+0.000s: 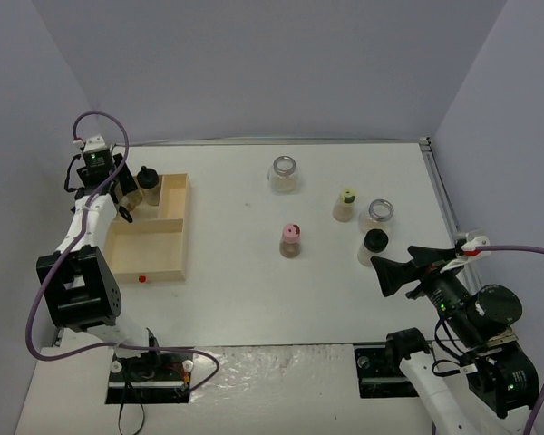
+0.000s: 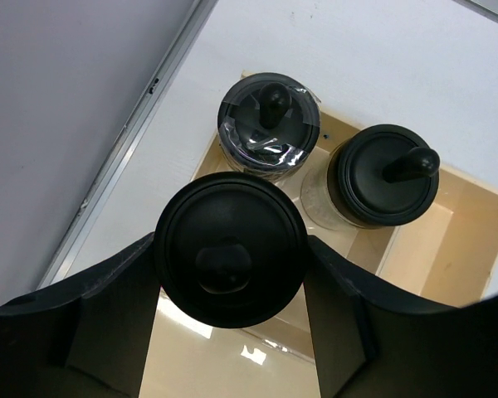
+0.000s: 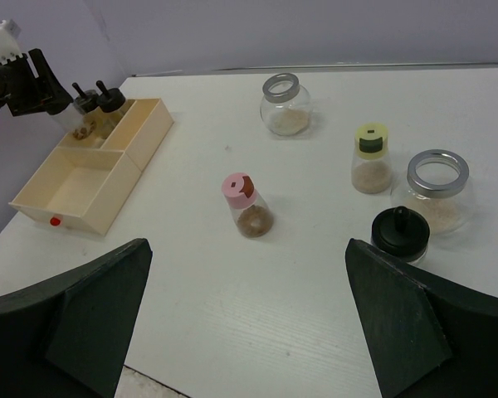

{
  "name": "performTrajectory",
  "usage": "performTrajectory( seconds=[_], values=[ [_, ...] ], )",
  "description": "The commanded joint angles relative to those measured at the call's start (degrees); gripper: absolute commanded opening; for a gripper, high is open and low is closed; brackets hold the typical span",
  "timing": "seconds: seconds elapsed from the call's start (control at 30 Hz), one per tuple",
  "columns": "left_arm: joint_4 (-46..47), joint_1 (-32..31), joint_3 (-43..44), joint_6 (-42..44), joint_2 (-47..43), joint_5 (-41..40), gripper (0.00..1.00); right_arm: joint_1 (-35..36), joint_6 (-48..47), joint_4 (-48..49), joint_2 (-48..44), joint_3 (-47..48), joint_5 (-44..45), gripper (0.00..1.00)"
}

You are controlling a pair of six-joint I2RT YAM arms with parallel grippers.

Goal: Organize the condiment bottles

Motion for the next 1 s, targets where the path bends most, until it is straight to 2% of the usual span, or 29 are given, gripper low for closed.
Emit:
performTrajectory(
  seconds=[0.0,0.17,0.27,0.33,0.6,0.77,0.87,0.97],
  values=[
    [8.2,0.6,-0.5,1.3,-0.7,-1.6,0.0,0.3,-0.3,4.6,0.3,-0.3,-0.8,1.0],
    [8.2,0.7,-0.8,1.2,1.3,-1.8,0.0,0.3,-0.2,4.6,0.0,-0.6,-0.9,1.0],
    [8.2,0.7,-0.8,1.0,1.9,-1.7,0.06,0.2,-0.2,4.6,0.0,-0.9,-0.8,1.0],
    [8.2,0.7,-1.0,1.0,2.4,-2.1,0.18,0.3,-0.1,4.6,-0.1,-1.1,-0.8,1.0],
    [7.7,0.7,-2.2,0.9,4.1,-4.4,0.48,0.3,0.4,4.6,-0.2,-2.3,0.3,1.0],
    [7.3,0.7,-2.5,0.7,4.6,-4.0,0.71,0.3,1.6,4.5,0.6,-2.7,3.6,1.0],
    [6.8,0.7,-2.5,0.0,4.6,-3.9,0.88,0.3,2.7,4.4,2.4,-3.1,6.0,1.0],
    [5.5,0.7,-2.1,-1.0,4.3,-3.9,0.96,0.3,5.7,4.1,4.2,-4.0,9.7,1.0]
  ],
)
